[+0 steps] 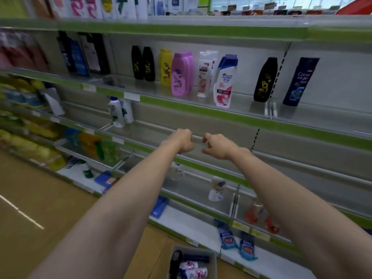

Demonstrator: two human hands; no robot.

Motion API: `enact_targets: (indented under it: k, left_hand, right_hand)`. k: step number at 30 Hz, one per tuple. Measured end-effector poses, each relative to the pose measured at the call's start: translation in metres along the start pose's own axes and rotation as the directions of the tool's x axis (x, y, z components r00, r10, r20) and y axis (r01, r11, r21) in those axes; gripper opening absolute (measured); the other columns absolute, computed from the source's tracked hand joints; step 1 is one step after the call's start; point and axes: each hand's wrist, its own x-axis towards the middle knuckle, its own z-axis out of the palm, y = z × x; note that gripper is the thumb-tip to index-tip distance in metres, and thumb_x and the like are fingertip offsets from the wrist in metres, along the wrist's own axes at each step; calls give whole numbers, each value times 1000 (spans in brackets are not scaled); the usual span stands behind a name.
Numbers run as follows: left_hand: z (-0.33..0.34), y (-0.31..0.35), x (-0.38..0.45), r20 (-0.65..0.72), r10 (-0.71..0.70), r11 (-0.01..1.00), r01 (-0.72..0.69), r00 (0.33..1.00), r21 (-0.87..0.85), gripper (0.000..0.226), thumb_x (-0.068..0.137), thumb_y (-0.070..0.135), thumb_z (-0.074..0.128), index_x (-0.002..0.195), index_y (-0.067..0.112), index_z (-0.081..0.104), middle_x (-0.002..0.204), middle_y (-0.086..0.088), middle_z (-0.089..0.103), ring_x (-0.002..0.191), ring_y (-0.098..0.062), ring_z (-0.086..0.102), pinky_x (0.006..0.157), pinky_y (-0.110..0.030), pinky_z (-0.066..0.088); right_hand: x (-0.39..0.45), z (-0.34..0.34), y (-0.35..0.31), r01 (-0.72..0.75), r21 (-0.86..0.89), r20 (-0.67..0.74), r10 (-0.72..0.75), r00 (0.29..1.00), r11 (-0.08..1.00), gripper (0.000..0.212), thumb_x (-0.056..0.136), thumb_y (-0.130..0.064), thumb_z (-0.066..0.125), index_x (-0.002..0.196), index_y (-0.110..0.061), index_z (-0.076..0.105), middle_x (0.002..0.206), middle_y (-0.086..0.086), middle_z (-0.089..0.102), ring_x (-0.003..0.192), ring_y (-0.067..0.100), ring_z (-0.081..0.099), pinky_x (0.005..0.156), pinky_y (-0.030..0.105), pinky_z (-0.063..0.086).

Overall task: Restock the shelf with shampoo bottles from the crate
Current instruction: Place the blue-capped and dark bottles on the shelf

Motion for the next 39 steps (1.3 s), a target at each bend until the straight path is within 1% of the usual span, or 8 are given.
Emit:
enact_targets:
  k: [2,6,11,17,24,30,35,39]
  left_hand:
    - [2,1,1,3,-15,1000,15,1000,-11,26,85,23,56,103,10,70,107,-13,69,99,-29,64,90,-38,53]
    - [-1,15,8,-10,-2,1000,2,1000,-17,26,84,23,57,104,10,67,109,-14,68,100,-30,64,89,-39,53]
    - [-5,51,17,-31,59,998,-59,998,-18,29,86,25,58,112,13,62,122,-14,61,114,-33,57,97,-39,48]
    - [-6,91,25,-51,140,990,-141,989,-17,29,85,23,56,111,13,62,121,-13,61,112,-32,57,95,-40,49]
    - [-13,123,31,-95,215,976,-217,972,-8,27,83,20,57,108,11,63,118,-14,62,110,-31,58,94,-39,49]
    - [-19,146,44,-163,248,959,-266,955,-97,43,86,19,56,128,8,49,129,-15,53,118,-31,52,95,-38,45]
    - [-15,172,81,-181,256,952,-280,950,-124,51,88,23,59,134,6,43,133,-17,47,121,-32,50,97,-37,42]
    - [-9,192,124,-180,204,960,-232,962,-153,63,89,21,58,143,5,32,148,-17,33,133,-32,39,106,-39,37]
  right_hand:
    - [3,-1,2,1,0,7,-1,1000,1000,44,91,-33,57,128,-11,45,122,16,59,112,32,56,93,42,47]
    - [4,-14,13,-9,10,-31,10,999,1000,44,91,-33,57,128,-12,46,123,16,58,112,33,56,92,40,47]
    - [-9,-33,39,-60,18,-60,61,996,998,45,91,-33,58,128,-10,45,124,16,57,113,34,55,93,41,47]
    - [-26,-56,70,-121,14,-111,122,986,993,46,90,-32,60,128,-11,46,123,16,58,111,33,56,94,43,47]
    - [-33,-73,90,-149,42,-166,154,974,988,46,90,-29,59,129,-8,45,124,17,58,113,32,55,91,38,44]
    - [-27,-90,108,-197,184,-251,240,938,963,48,92,-30,59,131,-8,42,124,16,56,112,30,54,92,38,45]
    - [-3,-107,140,-198,240,-316,269,910,950,48,92,-31,58,131,-7,44,127,15,55,115,29,53,93,37,44]
    - [33,-120,173,-187,250,-329,265,906,950,54,92,-34,58,135,-6,41,135,14,48,121,28,49,98,34,40]
